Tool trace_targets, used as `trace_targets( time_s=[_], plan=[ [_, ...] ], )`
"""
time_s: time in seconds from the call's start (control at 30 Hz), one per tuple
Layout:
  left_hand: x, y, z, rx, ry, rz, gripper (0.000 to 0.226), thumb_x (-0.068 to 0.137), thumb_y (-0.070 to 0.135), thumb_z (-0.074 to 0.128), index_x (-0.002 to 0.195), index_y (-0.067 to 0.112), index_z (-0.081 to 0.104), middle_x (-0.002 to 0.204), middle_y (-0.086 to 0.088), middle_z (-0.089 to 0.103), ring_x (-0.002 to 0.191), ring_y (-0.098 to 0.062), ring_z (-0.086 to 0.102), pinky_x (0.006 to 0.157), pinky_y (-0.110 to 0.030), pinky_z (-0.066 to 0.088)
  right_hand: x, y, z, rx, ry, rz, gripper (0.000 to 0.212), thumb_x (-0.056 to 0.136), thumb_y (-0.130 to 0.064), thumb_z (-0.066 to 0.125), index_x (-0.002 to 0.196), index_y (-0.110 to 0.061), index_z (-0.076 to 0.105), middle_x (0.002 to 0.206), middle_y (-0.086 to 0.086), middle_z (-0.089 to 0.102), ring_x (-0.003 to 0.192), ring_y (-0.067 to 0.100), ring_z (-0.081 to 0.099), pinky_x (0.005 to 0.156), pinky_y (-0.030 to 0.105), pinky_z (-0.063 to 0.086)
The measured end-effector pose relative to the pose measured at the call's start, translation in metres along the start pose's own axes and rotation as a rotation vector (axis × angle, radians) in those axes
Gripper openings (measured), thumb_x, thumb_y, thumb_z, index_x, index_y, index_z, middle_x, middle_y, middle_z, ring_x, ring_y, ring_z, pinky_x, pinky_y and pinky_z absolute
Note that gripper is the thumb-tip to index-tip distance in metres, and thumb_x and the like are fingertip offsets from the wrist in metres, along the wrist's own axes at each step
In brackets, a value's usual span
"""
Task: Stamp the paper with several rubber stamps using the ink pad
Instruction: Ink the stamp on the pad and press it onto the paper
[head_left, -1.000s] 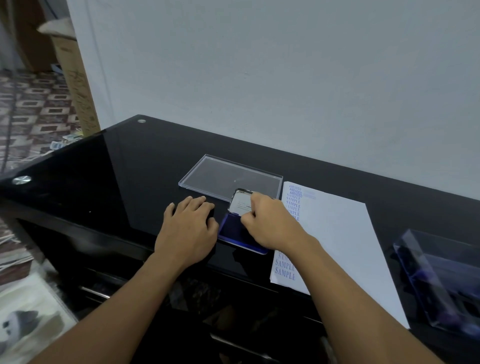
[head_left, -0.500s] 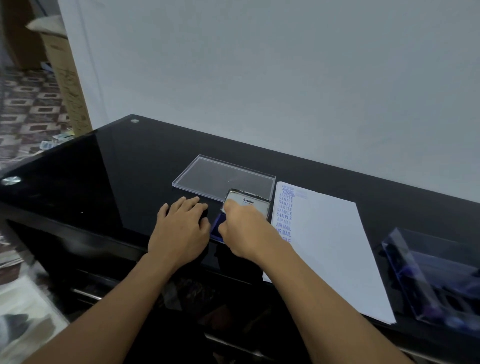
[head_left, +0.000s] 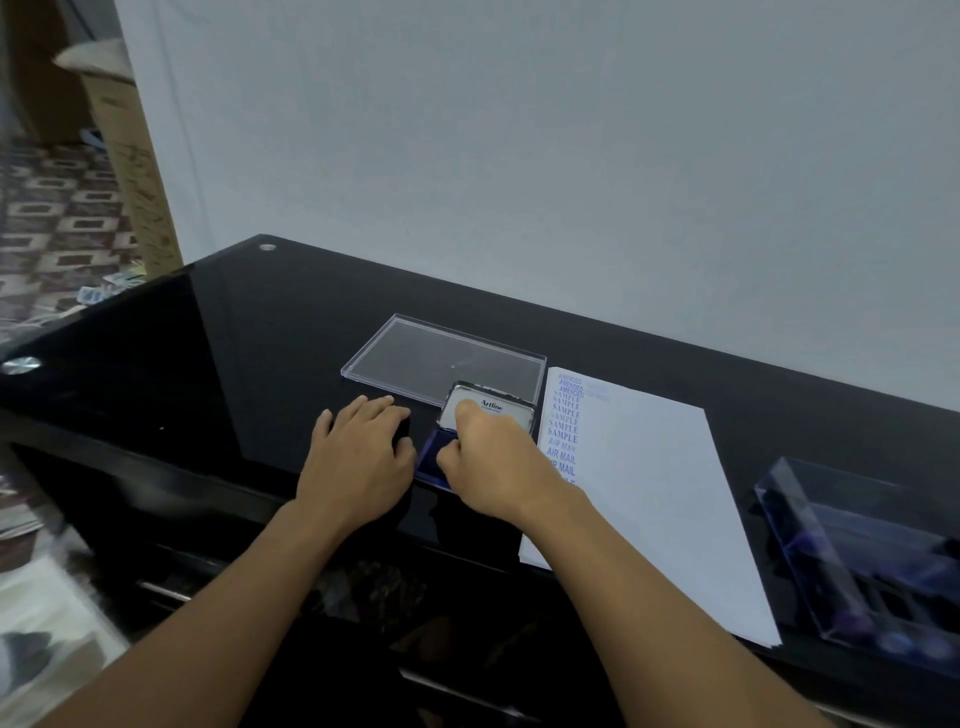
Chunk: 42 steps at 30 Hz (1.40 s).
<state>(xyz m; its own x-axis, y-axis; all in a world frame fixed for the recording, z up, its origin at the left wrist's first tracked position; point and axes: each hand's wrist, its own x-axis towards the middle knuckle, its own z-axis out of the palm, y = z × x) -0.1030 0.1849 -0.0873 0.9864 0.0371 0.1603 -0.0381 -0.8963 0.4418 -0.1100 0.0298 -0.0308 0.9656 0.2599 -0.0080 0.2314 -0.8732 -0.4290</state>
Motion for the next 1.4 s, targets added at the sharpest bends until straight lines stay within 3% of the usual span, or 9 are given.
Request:
trace_targets(
  time_s=[0.17,0.4,0.57,0.73,0.9,1.07,1.17,1.3,1.4],
  plan=[
    [0.004,0.01,-0.008,-0.091,0.039,0.008,0.04,0.098,0.026,0.05,0.137,0.023,0.055,0.153,0.005,0.044,0.145,-0.017,0.031,0.119,-0.054,0.018,0.0,0.01,-0.021,0.07,0.023,0.008,0.014,0.096,-0.026,0.049,0.09,-0.015,0.043,0.086,0.003,0.056,0.077,0.022,0.051,0.063,0.033,0.037],
    [0.029,0.065,-0.022,-0.195,0.009,0.21,0.04,0.093,0.033,0.044,0.123,0.016,0.064,0.136,0.004,0.058,0.129,-0.017,0.05,0.109,-0.046,0.038,0.015,0.048,-0.081,0.065,0.033,0.07,0.022,0.094,-0.028,0.047,0.075,-0.017,0.04,0.074,0.0,0.052,0.061,0.015,0.044,0.056,0.031,0.034],
    [0.067,0.108,-0.023,-0.136,-0.122,0.244,0.034,0.101,0.029,0.044,0.13,0.018,0.059,0.138,0.001,0.054,0.124,-0.02,0.051,0.107,-0.039,0.041,0.02,0.089,-0.124,0.011,0.041,0.12,0.011,0.093,-0.022,0.055,0.09,-0.012,0.054,0.092,0.003,0.063,0.075,0.017,0.053,0.061,0.029,0.04],
    [0.111,0.136,-0.006,-0.072,-0.251,0.329,0.031,0.101,0.027,0.044,0.126,0.019,0.06,0.131,0.002,0.058,0.112,-0.017,0.055,0.093,-0.032,0.046,0.036,0.127,-0.139,-0.028,0.046,0.178,0.006,0.09,-0.022,0.056,0.09,-0.017,0.059,0.083,0.0,0.069,0.082,0.022,0.062,0.073,0.036,0.05],
    [0.144,0.156,0.013,-0.03,-0.38,0.366,0.046,0.098,0.027,0.048,0.144,0.022,0.048,0.147,0.002,0.048,0.127,-0.018,0.05,0.105,-0.033,0.042,0.06,0.154,-0.132,-0.068,0.033,0.233,0.014,0.095,-0.025,0.052,0.092,-0.011,0.051,0.096,0.01,0.063,0.072,0.02,0.049,0.064,0.034,0.039],
    [0.17,0.16,0.031,0.101,-0.517,0.393,0.062,0.095,0.031,0.052,0.154,0.024,0.034,0.161,0.006,0.032,0.148,-0.017,0.029,0.12,-0.038,0.027,0.082,0.165,-0.121,-0.134,-0.002,0.237,0.014,0.097,-0.026,0.048,0.087,-0.018,0.045,0.093,0.005,0.059,0.072,0.019,0.049,0.061,0.031,0.038],
    [0.174,0.162,0.037,0.125,-0.544,0.394,0.064,0.095,0.03,0.053,0.155,0.024,0.032,0.161,0.006,0.032,0.147,-0.017,0.03,0.118,-0.036,0.03,0.09,0.167,-0.112,-0.165,-0.028,0.226,0.014,0.098,-0.026,0.049,0.087,-0.018,0.044,0.089,0.003,0.057,0.07,0.017,0.05,0.058,0.03,0.037],
    [0.175,0.163,0.044,0.143,-0.537,0.408,0.06,0.093,0.031,0.056,0.15,0.023,0.041,0.152,0.004,0.044,0.134,-0.019,0.046,0.099,-0.031,0.042,0.096,0.165,-0.105,-0.181,-0.045,0.22,0.014,0.098,-0.025,0.049,0.087,-0.019,0.043,0.087,0.003,0.056,0.068,0.017,0.049,0.057,0.03,0.037],
    [0.175,0.162,0.047,0.167,-0.539,0.401,0.059,0.093,0.032,0.057,0.149,0.022,0.042,0.148,0.002,0.048,0.132,-0.02,0.047,0.107,-0.039,0.043,0.097,0.164,-0.102,-0.186,-0.055,0.215,0.014,0.098,-0.025,0.049,0.087,-0.018,0.043,0.085,0.002,0.055,0.067,0.017,0.047,0.057,0.029,0.036]
  ],
)
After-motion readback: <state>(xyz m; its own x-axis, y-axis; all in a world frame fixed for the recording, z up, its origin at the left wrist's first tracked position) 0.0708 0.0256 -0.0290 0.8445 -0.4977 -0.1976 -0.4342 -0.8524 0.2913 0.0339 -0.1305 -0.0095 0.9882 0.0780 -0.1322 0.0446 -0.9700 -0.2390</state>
